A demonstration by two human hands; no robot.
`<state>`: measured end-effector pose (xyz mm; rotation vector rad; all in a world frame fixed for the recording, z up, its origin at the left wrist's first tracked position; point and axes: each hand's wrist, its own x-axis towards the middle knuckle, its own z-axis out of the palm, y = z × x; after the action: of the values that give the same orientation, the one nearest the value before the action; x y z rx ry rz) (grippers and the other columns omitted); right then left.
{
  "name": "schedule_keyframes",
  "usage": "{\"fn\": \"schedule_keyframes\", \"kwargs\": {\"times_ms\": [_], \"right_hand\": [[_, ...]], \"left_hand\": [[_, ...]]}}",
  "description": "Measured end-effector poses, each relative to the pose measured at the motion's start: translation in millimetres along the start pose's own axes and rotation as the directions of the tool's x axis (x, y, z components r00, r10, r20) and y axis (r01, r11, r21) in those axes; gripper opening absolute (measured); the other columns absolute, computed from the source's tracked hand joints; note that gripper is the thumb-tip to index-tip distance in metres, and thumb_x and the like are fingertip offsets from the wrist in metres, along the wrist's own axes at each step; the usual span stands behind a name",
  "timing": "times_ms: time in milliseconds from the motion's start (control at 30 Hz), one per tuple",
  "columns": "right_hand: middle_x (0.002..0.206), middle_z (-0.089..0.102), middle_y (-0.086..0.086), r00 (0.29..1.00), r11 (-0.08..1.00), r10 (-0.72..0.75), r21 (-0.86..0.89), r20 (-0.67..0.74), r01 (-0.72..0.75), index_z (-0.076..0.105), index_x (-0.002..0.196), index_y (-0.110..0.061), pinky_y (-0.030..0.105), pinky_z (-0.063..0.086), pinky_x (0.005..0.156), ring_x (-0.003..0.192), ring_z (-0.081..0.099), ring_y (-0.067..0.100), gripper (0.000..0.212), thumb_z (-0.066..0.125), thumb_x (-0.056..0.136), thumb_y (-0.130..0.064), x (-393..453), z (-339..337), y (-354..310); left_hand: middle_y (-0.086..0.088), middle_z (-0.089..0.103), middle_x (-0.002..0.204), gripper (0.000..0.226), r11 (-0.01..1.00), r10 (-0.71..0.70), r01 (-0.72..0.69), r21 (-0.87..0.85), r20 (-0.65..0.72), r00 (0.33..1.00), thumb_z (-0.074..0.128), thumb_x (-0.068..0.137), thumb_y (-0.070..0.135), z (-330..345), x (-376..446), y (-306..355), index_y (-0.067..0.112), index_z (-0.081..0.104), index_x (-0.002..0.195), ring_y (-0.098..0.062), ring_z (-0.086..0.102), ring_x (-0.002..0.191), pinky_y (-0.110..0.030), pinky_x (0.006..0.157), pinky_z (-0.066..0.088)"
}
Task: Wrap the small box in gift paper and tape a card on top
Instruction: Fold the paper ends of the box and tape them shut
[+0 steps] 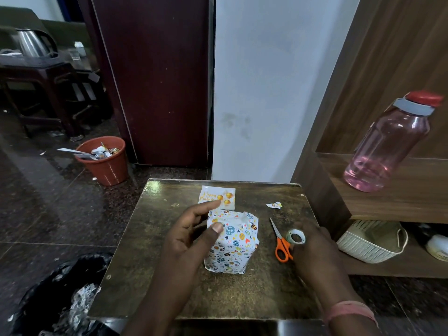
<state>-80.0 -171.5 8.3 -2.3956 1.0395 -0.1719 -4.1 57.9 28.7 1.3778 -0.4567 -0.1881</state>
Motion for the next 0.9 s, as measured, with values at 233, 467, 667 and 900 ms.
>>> {"fn": "schedule_keyframes", "kwargs": {"times_ms": [233,467,667,900], "right_hand": [[0.130,0.053,0.012,1.000,1.000,0.011,0.002,0.005,-0.011,0.057,0.131,-0.030,0.035,0.043,0.093,0.116,0.055,0.038,0.047,0.056,0.089,-0.011,1,1,1],[0.132,0.050,0.012,0.999,0.999,0.017,-0.029,0.028,-0.016,0.057,0.131,-0.027,0.034,0.041,0.093,0.118,0.052,0.038,0.047,0.053,0.090,-0.006,2,1,2],[0.133,0.048,0.014,0.999,0.998,0.037,-0.050,0.034,-0.035,0.051,0.135,-0.023,0.036,0.040,0.098,0.122,0.047,0.039,0.044,0.055,0.093,-0.011,2,4,3],[0.112,0.062,0.005,0.998,0.985,0.064,0.165,-0.022,-0.060,0.061,0.106,-0.029,0.046,0.050,0.096,0.106,0.060,0.030,0.022,0.072,0.087,-0.031,11,2,15]], "left_hand": [[-0.014,0.072,0.128,0.030,0.955,-0.093,0.053,-0.291,-0.125,0.988,0.068,0.094,0.014,-10,11,-6,0.003,0.071,0.121,-0.029,0.064,0.127,-0.046,0.113,0.046],[-0.018,0.076,0.115,0.038,0.938,-0.137,0.073,-0.339,-0.170,0.976,0.083,0.077,0.033,-10,14,-6,0.006,0.079,0.103,-0.028,0.071,0.112,-0.029,0.095,0.058],[-0.009,0.077,0.105,0.067,0.949,-0.120,0.045,-0.311,-0.226,0.967,0.095,0.048,0.061,-15,15,-11,0.018,0.082,0.098,-0.026,0.062,0.101,-0.035,0.094,0.050],[-0.009,0.076,0.104,0.064,0.958,-0.107,0.033,-0.284,-0.252,0.962,0.093,0.054,0.063,-16,15,-13,0.020,0.081,0.100,-0.027,0.062,0.101,-0.037,0.090,0.045]]}}
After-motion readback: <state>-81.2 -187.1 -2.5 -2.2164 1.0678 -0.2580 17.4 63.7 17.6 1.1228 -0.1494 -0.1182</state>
